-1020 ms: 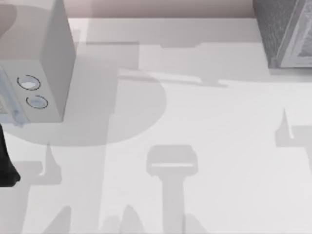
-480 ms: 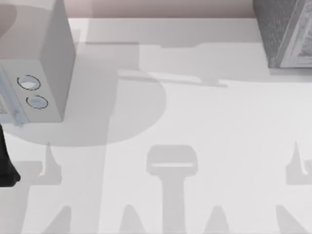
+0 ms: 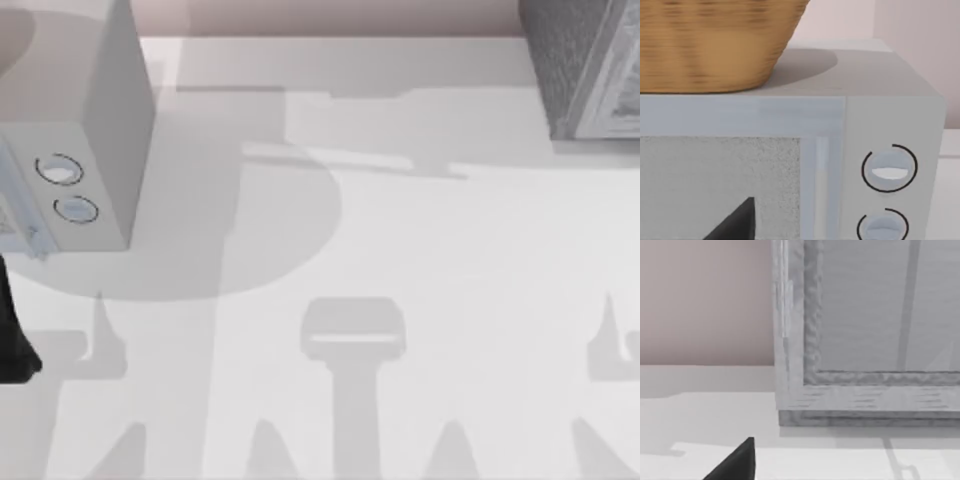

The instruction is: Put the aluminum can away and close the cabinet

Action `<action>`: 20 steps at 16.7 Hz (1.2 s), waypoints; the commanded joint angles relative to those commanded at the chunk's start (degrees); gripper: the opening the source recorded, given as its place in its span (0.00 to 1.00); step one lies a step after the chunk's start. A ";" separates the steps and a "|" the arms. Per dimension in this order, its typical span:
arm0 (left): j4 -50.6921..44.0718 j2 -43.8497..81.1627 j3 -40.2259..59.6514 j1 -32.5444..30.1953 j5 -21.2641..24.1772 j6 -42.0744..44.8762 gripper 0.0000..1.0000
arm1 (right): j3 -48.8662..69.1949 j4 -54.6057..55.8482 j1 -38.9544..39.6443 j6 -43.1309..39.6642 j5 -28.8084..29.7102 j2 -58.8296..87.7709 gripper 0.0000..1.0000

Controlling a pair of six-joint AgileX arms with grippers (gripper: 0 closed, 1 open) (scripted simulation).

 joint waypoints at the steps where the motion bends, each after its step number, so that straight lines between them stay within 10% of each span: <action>1: 0.00 0.00 0.00 0.00 0.00 0.00 1.00 | 0.14 0.46 -0.38 0.01 -0.39 0.57 1.00; 20: 0.00 0.00 0.00 0.00 0.00 0.00 1.00 | 17.45 57.10 -48.75 1.07 -48.04 73.41 1.00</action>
